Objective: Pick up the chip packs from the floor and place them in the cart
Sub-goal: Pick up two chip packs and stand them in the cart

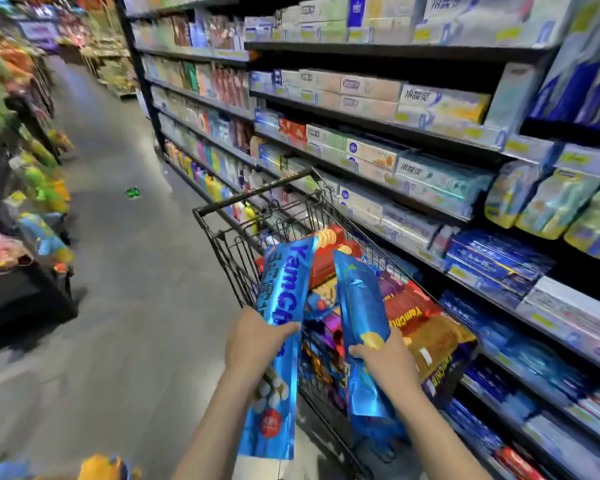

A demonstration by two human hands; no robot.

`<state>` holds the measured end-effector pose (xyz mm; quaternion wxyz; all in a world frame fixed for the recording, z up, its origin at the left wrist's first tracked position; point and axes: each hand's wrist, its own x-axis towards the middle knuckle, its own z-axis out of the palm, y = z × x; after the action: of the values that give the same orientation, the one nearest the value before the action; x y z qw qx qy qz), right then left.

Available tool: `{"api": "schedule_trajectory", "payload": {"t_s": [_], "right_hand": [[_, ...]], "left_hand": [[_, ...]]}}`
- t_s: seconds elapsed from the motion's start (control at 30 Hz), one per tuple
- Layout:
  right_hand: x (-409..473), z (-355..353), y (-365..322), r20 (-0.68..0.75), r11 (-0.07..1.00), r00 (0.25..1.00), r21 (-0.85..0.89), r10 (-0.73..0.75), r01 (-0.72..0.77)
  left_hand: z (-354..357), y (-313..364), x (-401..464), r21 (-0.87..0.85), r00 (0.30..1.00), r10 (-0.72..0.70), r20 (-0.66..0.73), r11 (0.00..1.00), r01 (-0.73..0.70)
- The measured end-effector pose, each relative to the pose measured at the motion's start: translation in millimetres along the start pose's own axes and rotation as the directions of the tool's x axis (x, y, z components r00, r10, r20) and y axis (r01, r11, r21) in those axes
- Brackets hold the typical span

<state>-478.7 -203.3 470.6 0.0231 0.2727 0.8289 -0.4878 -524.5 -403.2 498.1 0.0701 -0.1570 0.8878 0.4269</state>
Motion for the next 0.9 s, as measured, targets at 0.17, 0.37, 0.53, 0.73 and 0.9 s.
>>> {"api": "schedule_trajectory", "payload": {"t_s": [0.17,0.37,0.53,0.73,0.9], "right_hand": [[82.3,35.3,-44.4,-0.089,0.990,0.986,0.023,0.138,-0.137],[156.0,53.9,-64.3,-0.226,0.950,0.923,0.064,0.312,-0.306],[193.8,69.5,-65.4,-0.312,0.892,0.838,0.097,0.448,-0.442],[232.7,102.1,-72.1,-0.395,0.816,0.734,0.078,0.552,-0.572],[247.8,115.9,-73.7,-0.432,0.728,0.641,0.054,0.635,-0.684]], "left_hand": [[13.8,49.9,103.3,0.135,0.990,0.061,0.129,0.988,-0.078],[56.8,95.0,194.3,0.225,0.944,0.154,0.290,0.948,-0.223],[93.8,114.2,235.1,0.242,0.877,0.167,0.451,0.923,-0.300],[133.1,125.2,274.9,0.407,0.849,0.129,0.513,0.834,-0.372],[155.0,123.3,306.6,0.469,0.819,0.099,0.566,0.778,-0.418]]}}
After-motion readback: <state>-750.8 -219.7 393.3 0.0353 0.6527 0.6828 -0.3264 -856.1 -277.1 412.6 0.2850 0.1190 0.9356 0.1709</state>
